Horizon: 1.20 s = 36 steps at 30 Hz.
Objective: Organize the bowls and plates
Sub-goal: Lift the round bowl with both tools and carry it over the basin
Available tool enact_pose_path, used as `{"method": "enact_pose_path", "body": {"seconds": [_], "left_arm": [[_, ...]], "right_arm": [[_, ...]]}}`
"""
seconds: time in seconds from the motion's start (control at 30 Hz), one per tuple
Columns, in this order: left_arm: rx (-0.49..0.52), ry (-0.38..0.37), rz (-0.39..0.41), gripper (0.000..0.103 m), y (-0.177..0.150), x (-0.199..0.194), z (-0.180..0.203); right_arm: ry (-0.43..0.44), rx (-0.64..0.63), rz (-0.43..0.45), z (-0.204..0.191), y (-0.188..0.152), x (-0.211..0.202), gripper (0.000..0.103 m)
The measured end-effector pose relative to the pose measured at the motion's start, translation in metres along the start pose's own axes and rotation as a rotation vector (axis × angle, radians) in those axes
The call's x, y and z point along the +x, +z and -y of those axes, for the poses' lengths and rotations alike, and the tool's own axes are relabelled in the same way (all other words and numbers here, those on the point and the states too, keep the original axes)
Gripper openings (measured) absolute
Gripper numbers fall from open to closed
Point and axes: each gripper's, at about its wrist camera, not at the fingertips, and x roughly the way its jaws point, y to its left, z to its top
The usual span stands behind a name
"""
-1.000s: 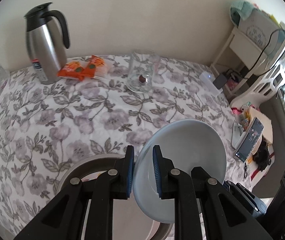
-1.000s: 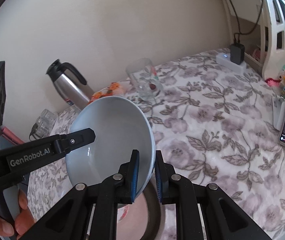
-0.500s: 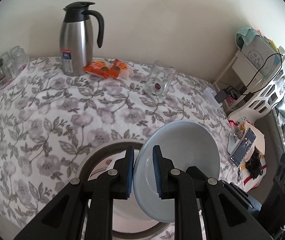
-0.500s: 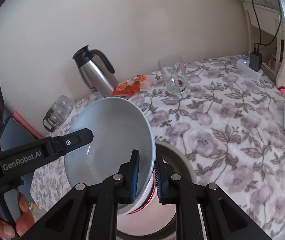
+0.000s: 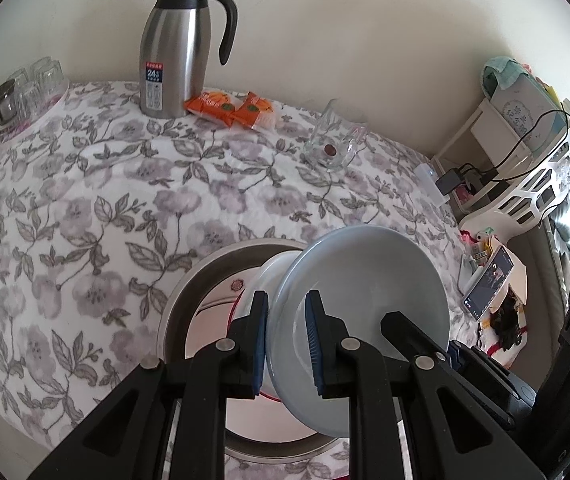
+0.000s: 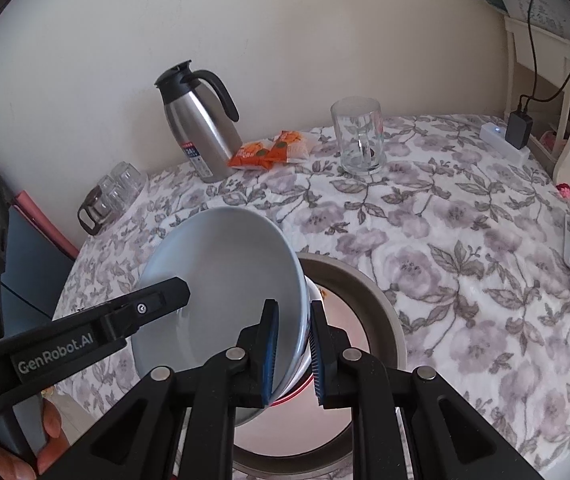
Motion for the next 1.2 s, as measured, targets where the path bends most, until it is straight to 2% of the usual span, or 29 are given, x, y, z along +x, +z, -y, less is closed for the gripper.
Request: {"method": "enact_pose_path", "body": {"seconds": [0.23,0.57,1.0,1.2], "left_arm": [[-0.014,0.012,-0.035,0.019,-0.004,0.013,-0.006],[-0.023,0.015,-0.056,0.019,-0.005,0.022,-0.008],[-0.027,0.035,-0.038,0.019,-0.007,0.020,-0.007],[-0.023,0.072,-0.008,0.019,-0.006,0.014,-0.007]], "right_arm": [[-0.024,-0.011,-0.037,-0.001,-0.003,0.014,0.018],[-0.034,-0.009,-0.038,-0.001,-0.003,0.016,0.020],[-0.024,0.001,-0.026,0.000,-0.001,0.014,0.021],[-0.012,0.010,-0.007,0.001,0.000,0.009,0.021]]}}
